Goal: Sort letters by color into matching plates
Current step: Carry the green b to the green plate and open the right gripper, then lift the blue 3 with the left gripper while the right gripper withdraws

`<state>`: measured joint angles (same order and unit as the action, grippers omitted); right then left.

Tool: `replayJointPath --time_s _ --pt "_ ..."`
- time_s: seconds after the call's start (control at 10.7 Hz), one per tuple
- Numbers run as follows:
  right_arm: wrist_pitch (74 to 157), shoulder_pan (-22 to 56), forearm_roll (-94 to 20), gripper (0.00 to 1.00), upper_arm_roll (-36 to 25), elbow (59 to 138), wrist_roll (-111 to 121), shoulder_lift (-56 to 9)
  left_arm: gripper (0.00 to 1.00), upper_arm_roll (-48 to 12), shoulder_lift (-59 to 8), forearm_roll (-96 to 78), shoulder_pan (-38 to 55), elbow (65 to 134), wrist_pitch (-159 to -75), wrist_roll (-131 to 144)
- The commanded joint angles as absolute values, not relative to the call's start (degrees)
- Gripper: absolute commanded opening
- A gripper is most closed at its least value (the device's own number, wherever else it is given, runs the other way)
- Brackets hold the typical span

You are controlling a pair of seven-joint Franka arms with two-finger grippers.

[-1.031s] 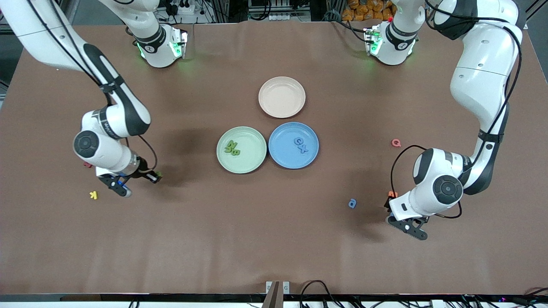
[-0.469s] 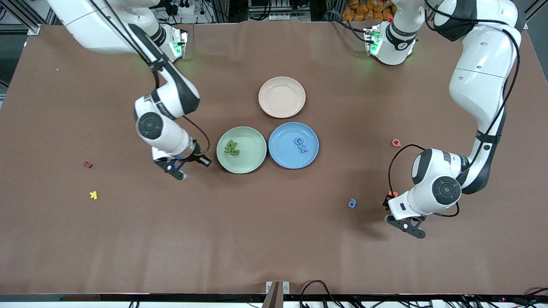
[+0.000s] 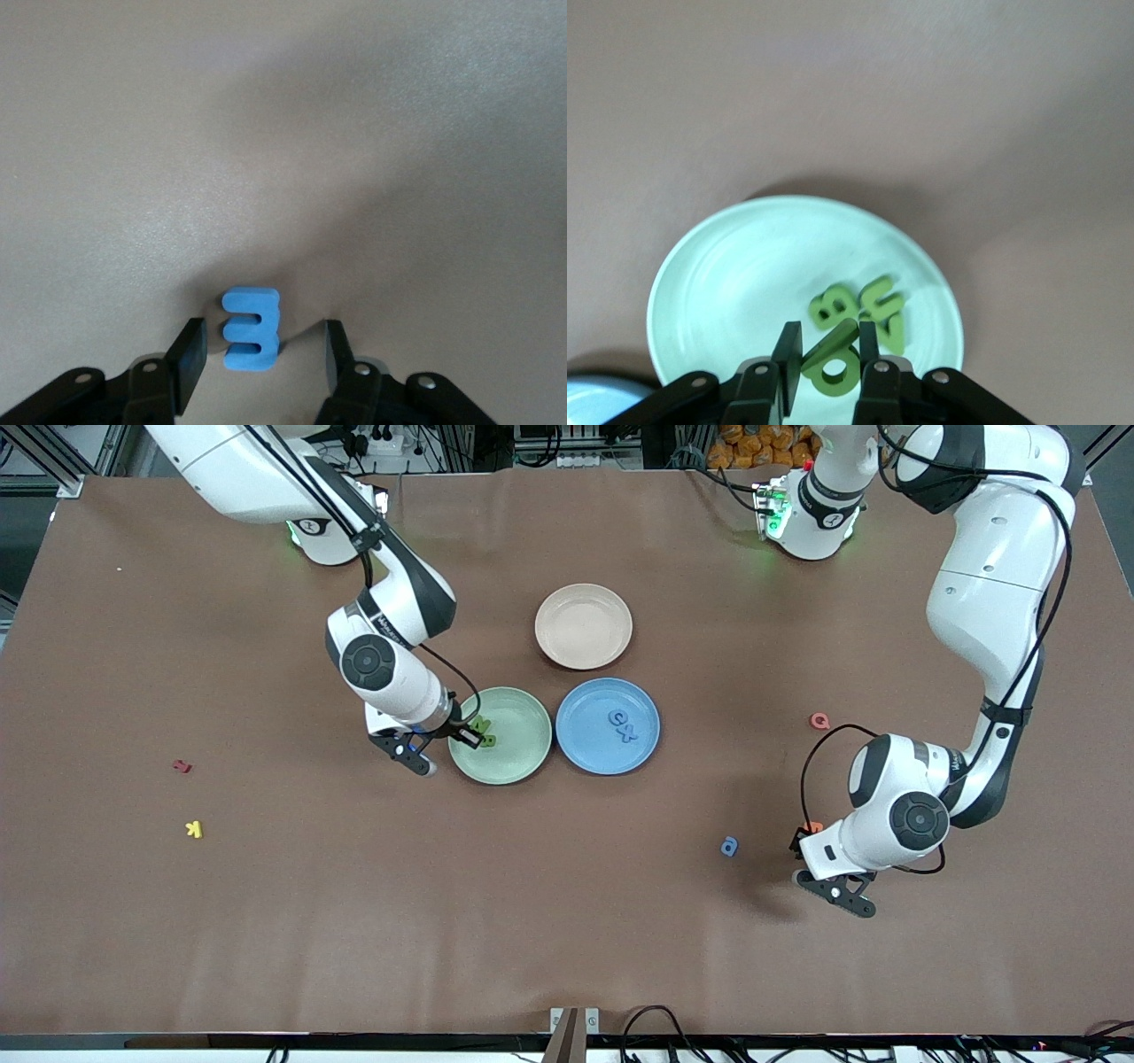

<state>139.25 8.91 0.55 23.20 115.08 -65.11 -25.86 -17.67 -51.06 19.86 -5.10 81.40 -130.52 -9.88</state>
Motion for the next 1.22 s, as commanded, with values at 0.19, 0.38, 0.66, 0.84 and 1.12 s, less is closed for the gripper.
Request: replayJointPath --time_s 0.19,0.38,0.66,0.84,1.12 --pt "138.5 12.7 -1.1 0.73 22.7 111.6 -68.9 -29.6 0.37 -17.5 -51.3 18.9 -5.1 80.9 -130.3 -12.2" --pt "138.5 12.7 -0.8 1.00 22.7 111.1 -71.1 -29.5 0.12 -17.5 -51.4 18.9 -5.2 80.9 -130.3 -13.5" --pt "137.2 11.8 -0.2 1.00 22.0 111.0 -66.0 -28.7 0.00 -17.6 -50.7 18.6 -5.0 80.8 -130.3 -13.1" --pt "135.1 10.0 -0.2 1.00 19.0 111.0 -56.6 -27.6 0.00 -17.8 -49.3 18.5 -4.7 80.9 -130.3 -12.5" --pt "135.1 7.9 0.0 1.00 13.7 110.9 -43.8 -26.8 0.00 -18.4 -47.5 18.5 -4.6 81.0 -127.8 -12.5"
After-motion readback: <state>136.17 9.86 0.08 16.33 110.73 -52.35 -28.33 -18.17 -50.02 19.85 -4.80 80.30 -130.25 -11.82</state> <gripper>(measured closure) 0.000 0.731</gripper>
